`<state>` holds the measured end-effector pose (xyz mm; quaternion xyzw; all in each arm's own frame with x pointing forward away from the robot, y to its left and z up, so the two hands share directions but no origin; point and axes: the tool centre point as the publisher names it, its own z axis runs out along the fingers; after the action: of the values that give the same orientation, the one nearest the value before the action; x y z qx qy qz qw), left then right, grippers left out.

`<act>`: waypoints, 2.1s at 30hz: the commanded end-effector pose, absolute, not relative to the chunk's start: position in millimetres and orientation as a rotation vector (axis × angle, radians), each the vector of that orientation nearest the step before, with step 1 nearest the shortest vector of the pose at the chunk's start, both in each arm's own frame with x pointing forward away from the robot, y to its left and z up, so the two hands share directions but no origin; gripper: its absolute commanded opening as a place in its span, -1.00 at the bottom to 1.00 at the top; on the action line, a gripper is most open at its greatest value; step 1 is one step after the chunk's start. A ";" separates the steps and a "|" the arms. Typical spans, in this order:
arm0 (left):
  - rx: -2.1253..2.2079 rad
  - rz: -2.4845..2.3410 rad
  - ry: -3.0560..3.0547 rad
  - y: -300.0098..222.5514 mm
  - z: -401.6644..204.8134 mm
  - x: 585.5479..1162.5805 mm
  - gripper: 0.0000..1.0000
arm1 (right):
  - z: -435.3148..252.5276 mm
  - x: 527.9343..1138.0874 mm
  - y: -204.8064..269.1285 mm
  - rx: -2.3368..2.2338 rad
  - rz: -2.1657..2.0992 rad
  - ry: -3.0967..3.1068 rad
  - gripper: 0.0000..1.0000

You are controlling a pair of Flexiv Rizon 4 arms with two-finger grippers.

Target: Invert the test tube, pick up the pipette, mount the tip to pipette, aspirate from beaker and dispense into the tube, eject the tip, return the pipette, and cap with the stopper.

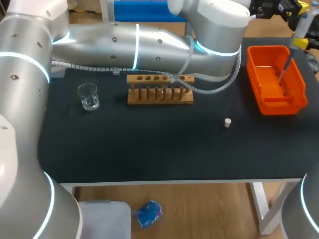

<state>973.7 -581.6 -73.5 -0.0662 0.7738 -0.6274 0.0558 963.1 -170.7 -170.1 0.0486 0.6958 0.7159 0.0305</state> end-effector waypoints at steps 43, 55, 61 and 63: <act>-0.326 -2.106 1.797 -488.3 -45.5 927.1 1.00 | -167.1 964.9 -172.0 0.142 2.210 2.149 -1.00; -0.366 -2.157 1.861 -446.1 -58.5 880.7 1.00 | -167.1 964.9 -172.0 0.142 2.210 2.149 -1.00; -0.366 -2.157 1.861 -446.1 -58.5 880.7 1.00 | -167.1 964.9 -172.0 0.142 2.210 2.149 -1.00; -0.366 -2.157 1.861 -446.1 -58.5 880.7 1.00 | -167.1 964.9 -172.0 0.142 2.210 2.149 -1.00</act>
<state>878.0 -449.6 -54.8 -0.1547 0.7441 -0.6380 0.1239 964.0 -170.6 -167.6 0.0476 0.6953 0.7165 0.0299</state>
